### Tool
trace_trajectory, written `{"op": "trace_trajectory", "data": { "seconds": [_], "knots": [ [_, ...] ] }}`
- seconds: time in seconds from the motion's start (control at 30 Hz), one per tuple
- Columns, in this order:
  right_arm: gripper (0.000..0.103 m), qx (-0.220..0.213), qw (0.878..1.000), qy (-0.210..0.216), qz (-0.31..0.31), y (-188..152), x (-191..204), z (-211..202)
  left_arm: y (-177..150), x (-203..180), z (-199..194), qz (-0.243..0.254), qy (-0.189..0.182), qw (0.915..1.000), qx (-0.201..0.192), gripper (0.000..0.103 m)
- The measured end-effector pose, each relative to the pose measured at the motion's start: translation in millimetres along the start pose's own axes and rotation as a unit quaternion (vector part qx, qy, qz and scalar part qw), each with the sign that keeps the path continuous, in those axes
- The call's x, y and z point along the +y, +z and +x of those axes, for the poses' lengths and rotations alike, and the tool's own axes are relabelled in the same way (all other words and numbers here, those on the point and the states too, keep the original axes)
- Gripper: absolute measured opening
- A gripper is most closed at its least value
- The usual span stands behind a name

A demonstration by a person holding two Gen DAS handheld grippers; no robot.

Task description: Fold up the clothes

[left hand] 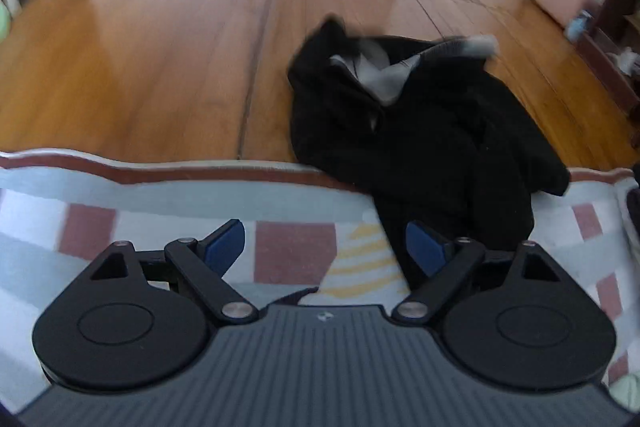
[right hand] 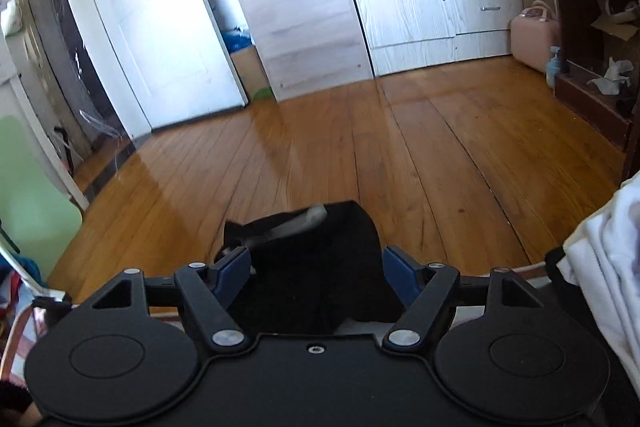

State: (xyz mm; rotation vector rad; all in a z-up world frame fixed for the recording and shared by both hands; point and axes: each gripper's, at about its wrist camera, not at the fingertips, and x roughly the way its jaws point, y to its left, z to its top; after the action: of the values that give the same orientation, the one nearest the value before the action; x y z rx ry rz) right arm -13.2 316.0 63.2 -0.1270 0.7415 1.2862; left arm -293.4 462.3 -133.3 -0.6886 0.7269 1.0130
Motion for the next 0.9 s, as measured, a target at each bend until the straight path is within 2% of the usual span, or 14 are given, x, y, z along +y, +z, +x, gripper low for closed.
{"op": "trace_trajectory", "data": {
  "seconds": [0.1, 0.17, 0.27, 0.33, 0.47, 0.5, 0.67, 0.73, 0.83, 0.9],
  "knots": [
    [0.078, 0.016, 0.999, 0.028, 0.043, 18.2, -0.7, -17.7, 14.0, 14.5, 8.7, -0.011, -0.021, 0.9997, 0.002, 0.090],
    [0.078, 0.034, 0.994, 0.059, 0.086, 38.0, 3.6, -25.1, 7.5, 34.1, 18.3, -0.043, -0.052, 0.9975, 0.021, 0.090],
    [0.078, 0.073, 0.984, 0.101, 0.130, 63.6, 21.4, -28.4, -1.3, 53.8, 32.0, -0.107, -0.108, 0.9859, 0.069, 0.090],
    [0.078, 0.089, 0.979, 0.118, 0.140, 76.7, 35.9, -31.7, -4.5, 62.1, 36.0, -0.123, -0.119, 0.9808, 0.093, 0.090],
    [0.079, 0.120, 0.984, 0.088, 0.102, 83.7, 68.0, -26.2, -0.9, 67.0, 38.1, -0.137, -0.106, 0.9776, 0.119, 0.090],
    [0.079, 0.127, 0.984, 0.081, 0.092, 85.5, 76.0, -24.8, 1.3, 69.4, 41.9, -0.146, -0.112, 0.9751, 0.124, 0.090],
    [0.079, 0.164, 0.985, 0.042, 0.043, 94.3, 116.0, -18.0, 9.7, 62.3, 55.7, -0.136, -0.129, 0.9740, 0.128, 0.090],
    [0.078, 0.177, 0.983, 0.028, 0.026, 94.0, 128.5, -11.5, 9.9, 62.5, 63.0, -0.146, -0.153, 0.9682, 0.133, 0.090],
    [0.078, 0.191, 0.981, 0.014, 0.011, 71.0, 126.3, 19.9, 4.0, 69.3, 74.9, -0.179, -0.195, 0.9529, 0.149, 0.090],
    [0.078, 0.200, 0.980, 0.004, 0.002, 55.7, 124.9, 40.8, -3.7, 75.1, 80.9, -0.189, -0.186, 0.9499, 0.164, 0.088]
  ]
}}
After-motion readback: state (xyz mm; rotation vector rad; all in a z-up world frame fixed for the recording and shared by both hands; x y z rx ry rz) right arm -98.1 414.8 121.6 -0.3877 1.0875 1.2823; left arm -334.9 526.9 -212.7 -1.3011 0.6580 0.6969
